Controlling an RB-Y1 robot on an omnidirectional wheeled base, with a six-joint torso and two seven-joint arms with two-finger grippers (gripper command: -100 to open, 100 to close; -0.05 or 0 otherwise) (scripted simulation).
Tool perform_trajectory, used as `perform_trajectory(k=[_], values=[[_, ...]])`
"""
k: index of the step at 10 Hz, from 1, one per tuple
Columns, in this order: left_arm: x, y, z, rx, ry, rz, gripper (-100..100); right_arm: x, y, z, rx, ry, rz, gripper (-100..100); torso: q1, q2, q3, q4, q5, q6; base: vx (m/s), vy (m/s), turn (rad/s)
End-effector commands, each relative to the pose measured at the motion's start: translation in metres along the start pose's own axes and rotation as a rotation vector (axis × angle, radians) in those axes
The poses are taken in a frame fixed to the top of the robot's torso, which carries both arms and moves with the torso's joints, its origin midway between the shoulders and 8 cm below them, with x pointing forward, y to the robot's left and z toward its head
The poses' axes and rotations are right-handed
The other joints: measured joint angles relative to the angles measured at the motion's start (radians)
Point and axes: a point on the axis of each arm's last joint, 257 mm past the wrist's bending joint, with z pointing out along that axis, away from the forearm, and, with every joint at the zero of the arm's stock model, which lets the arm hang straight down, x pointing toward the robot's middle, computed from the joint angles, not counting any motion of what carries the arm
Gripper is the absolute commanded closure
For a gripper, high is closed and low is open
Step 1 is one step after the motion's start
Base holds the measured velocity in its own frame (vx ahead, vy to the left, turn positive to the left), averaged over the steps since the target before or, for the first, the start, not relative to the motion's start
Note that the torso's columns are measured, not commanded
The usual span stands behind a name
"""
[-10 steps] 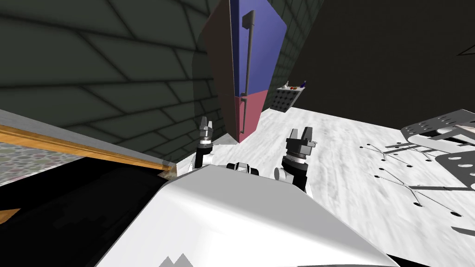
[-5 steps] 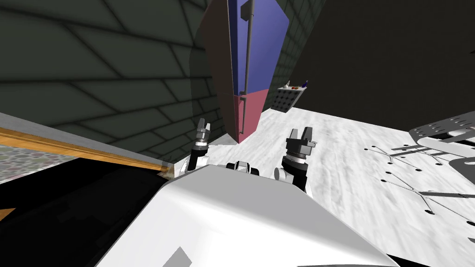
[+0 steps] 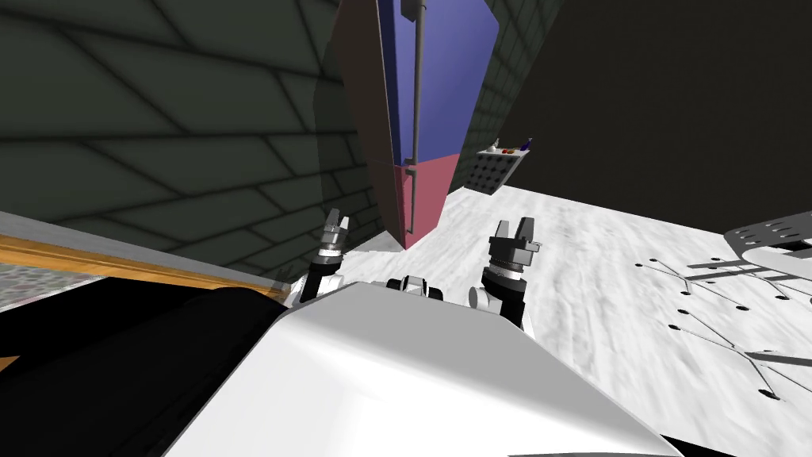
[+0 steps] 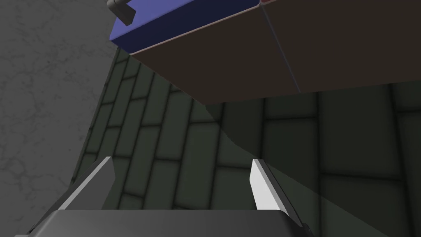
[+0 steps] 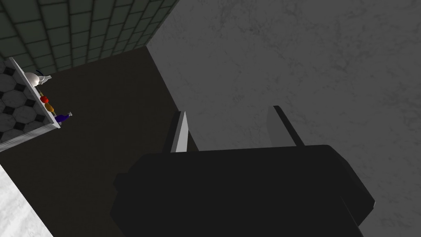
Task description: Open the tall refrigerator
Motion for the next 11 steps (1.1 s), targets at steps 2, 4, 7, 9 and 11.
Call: perform_trajectory(k=[2,4,7,9,11], values=[[-0.027,0.001,-0.019,-0.038,0.003,0.042,-100,0.000,0.000,0.000,0.000,0.000,0.000,0,0.002,0.001,0.001,0.000,0.000,0.000,0.165,-0.094,0.037],[-0.048,-0.003,-0.032,-0.061,0.003,0.074,-100,0.000,0.000,0.000,0.000,0.000,0.000,0,0.005,0.004,0.003,0.001,0.001,0.000,0.143,-0.070,0.050],[-0.069,-0.008,-0.045,-0.090,0.007,0.109,-100,0.000,0.000,0.000,0.000,0.000,0.000,0,0.001,0.001,0.000,0.000,0.000,0.000,0.158,-0.107,0.035],[-0.080,-0.010,-0.054,-0.113,0.014,0.128,-100,0.000,0.000,0.000,0.000,0.000,0.000,0,0.002,0.001,0.001,0.000,0.000,0.000,0.164,-0.086,0.046],[-0.098,-0.019,-0.062,-0.131,0.028,0.159,-100,0.000,0.000,0.000,0.000,0.000,0.000,0,0.002,0.003,0.002,0.001,0.001,0.000,0.144,-0.092,0.053]])
